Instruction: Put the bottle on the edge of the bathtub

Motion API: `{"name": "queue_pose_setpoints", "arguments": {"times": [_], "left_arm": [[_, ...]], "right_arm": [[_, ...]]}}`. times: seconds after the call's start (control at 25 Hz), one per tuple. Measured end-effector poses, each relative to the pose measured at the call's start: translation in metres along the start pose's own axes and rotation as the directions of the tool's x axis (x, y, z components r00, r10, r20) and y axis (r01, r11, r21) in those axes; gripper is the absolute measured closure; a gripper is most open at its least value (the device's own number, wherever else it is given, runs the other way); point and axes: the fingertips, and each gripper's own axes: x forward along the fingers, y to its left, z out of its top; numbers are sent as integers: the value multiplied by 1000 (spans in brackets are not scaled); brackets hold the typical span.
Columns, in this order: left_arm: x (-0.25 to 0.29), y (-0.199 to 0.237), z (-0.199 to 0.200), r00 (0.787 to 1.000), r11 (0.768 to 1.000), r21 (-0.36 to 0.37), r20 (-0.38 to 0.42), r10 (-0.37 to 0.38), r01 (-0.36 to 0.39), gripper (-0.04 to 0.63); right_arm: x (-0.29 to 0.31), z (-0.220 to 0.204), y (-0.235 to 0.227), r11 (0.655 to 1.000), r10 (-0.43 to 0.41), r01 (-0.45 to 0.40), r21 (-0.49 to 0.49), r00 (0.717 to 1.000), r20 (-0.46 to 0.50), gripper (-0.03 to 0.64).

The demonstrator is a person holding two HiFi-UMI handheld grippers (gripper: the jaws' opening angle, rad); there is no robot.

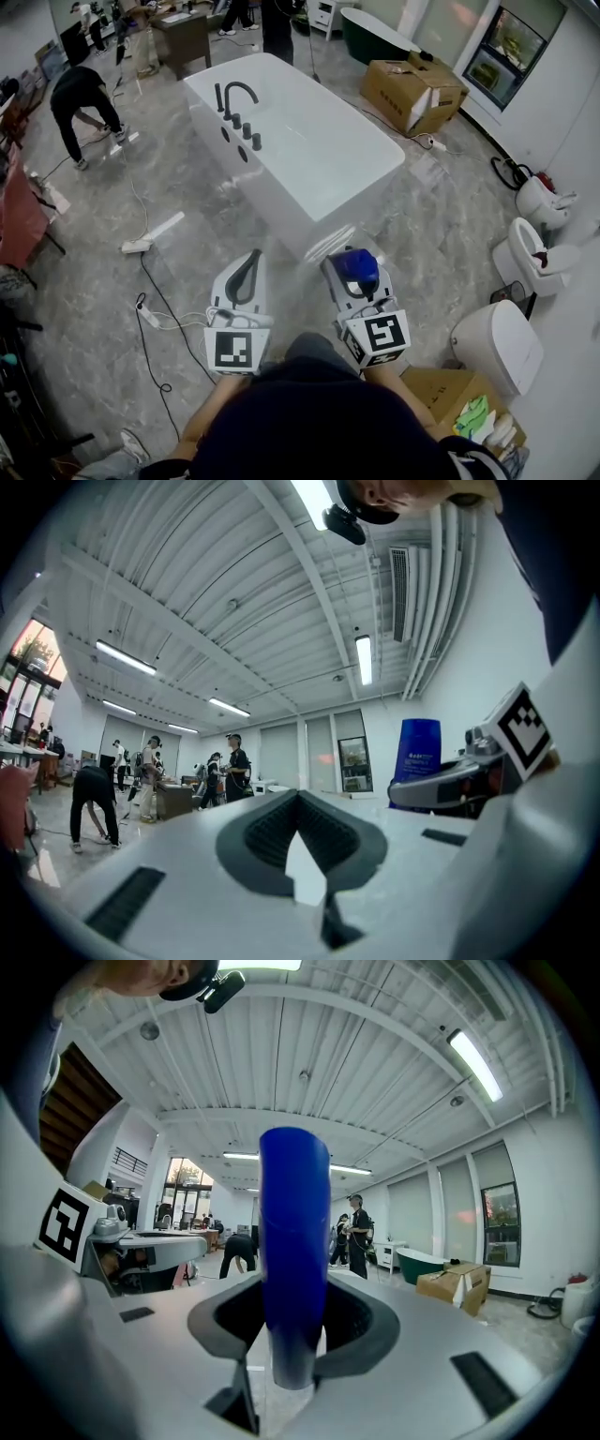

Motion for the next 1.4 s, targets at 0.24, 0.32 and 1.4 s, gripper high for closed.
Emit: {"name": "queue_pose_setpoints", "arguments": {"times": [0.24,0.32,1.4], "left_arm": [[9,16,-9,999,999,4,-30,32,-32,595],[13,22,-7,999,999,2,-24,42,-42,595],[173,215,-16,849,849,68,-40,528,-524,595]], "right_arm": [[26,1,1,999,35,-35,3,999,-4,454],[33,3,2,999,48,-48,3,999,-2,454],[365,43,-6,843,538,-537,-35,840,69,454]]}}
